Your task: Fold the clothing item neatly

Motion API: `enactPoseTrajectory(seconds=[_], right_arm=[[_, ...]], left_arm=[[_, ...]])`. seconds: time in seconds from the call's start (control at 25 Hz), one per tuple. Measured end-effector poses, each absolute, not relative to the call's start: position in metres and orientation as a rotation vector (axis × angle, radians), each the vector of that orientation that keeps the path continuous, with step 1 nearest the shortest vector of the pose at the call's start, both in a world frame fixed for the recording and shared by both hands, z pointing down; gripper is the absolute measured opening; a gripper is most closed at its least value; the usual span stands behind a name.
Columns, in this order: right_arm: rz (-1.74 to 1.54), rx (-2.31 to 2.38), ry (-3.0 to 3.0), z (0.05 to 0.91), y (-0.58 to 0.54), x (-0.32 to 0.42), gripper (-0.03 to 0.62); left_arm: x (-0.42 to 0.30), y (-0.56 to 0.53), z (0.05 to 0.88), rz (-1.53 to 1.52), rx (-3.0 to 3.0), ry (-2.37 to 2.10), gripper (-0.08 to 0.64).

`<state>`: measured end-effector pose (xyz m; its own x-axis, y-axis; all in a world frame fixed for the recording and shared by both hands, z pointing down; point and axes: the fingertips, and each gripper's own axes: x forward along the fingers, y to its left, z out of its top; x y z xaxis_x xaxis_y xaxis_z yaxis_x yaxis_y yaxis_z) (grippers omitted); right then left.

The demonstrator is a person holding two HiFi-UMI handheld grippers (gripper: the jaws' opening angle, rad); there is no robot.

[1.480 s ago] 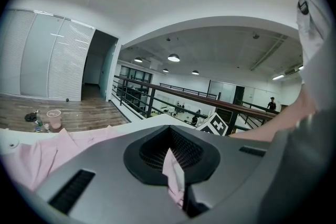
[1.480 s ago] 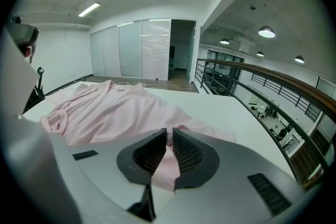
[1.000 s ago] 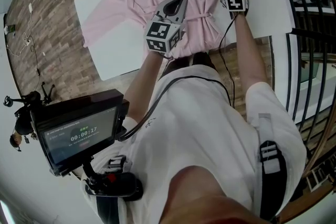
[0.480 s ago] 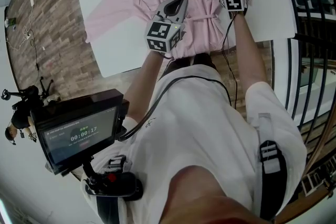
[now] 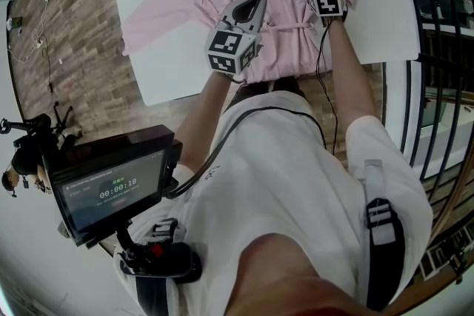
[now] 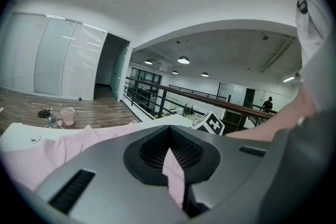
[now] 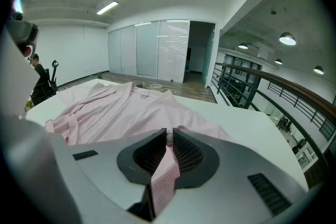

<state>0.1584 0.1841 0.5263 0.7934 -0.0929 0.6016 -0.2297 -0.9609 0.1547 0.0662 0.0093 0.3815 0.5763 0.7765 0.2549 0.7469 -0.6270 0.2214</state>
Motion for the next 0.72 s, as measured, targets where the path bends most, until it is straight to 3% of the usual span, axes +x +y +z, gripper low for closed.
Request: enactPoseTrajectory(seconds=[0.72], right_arm=[[0.886,2.734,-0.394,0.533,0.142,0.174,0.043]], left_arm=[[0.072,-0.010,0.388,0.508,2.745,1.228,0.002]])
